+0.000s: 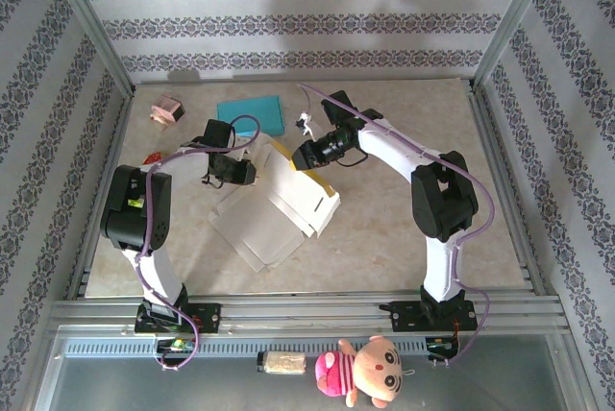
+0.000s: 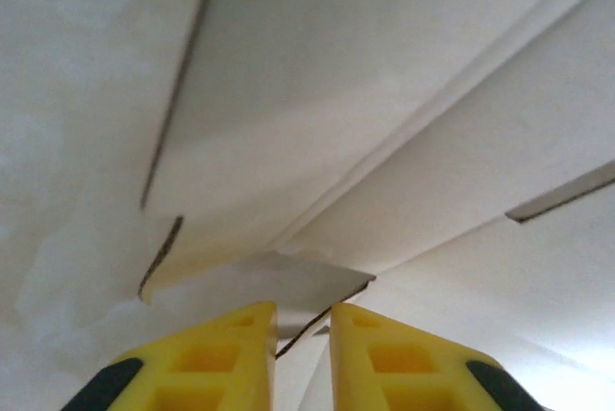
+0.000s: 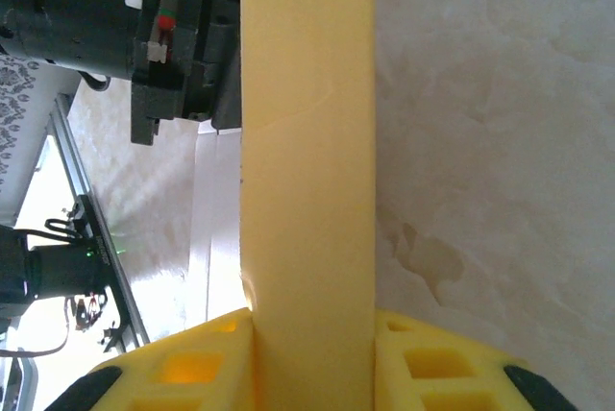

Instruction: Fold the paper box

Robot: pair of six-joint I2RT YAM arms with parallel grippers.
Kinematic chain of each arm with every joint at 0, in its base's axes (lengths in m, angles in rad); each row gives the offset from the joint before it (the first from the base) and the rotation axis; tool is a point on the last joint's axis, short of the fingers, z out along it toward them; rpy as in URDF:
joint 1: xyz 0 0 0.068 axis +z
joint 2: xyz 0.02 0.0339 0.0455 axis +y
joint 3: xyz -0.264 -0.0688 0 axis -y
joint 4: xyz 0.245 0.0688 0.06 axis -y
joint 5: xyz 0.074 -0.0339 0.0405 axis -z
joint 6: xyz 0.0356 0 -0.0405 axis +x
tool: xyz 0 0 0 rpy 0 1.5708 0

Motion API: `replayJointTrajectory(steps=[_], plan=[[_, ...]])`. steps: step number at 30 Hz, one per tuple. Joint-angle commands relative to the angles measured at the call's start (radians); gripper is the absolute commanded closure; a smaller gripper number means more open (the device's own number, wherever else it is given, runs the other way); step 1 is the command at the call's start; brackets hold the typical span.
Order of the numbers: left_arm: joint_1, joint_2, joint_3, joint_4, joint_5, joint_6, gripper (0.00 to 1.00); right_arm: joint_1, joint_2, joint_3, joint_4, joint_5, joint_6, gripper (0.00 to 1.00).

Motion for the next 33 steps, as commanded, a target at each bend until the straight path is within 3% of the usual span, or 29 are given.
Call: replayJointTrajectory(steps=[1,9,16,24,29,33], plan=[[0.009,-0.006,0.001,-0.022,0.048,-0.010,0.83,0.010,-0.021,0.027,0.019,-0.002,-0.032,0.72],[0.009,-0.072,-0.072,0.073,0.164,-0.114,0.84,0.010,-0.024,0.022,0.023,0.042,-0.033,0.72],[0.003,-0.031,-0.152,0.218,0.252,-0.263,0.76,0.010,-0.018,0.026,0.030,0.047,-0.025,0.72],[-0.013,-0.011,-0.200,0.292,0.229,-0.313,0.76,0.010,-0.030,0.020,0.027,0.059,-0.032,0.71],[-0.002,-0.143,-0.201,0.246,0.132,-0.283,0.60,0.010,-0.039,0.028,-0.003,0.111,-0.066,0.72],[0.043,-0.271,-0.198,0.186,0.061,-0.263,0.46,0.023,-0.037,0.053,-0.073,0.244,-0.143,0.71]])
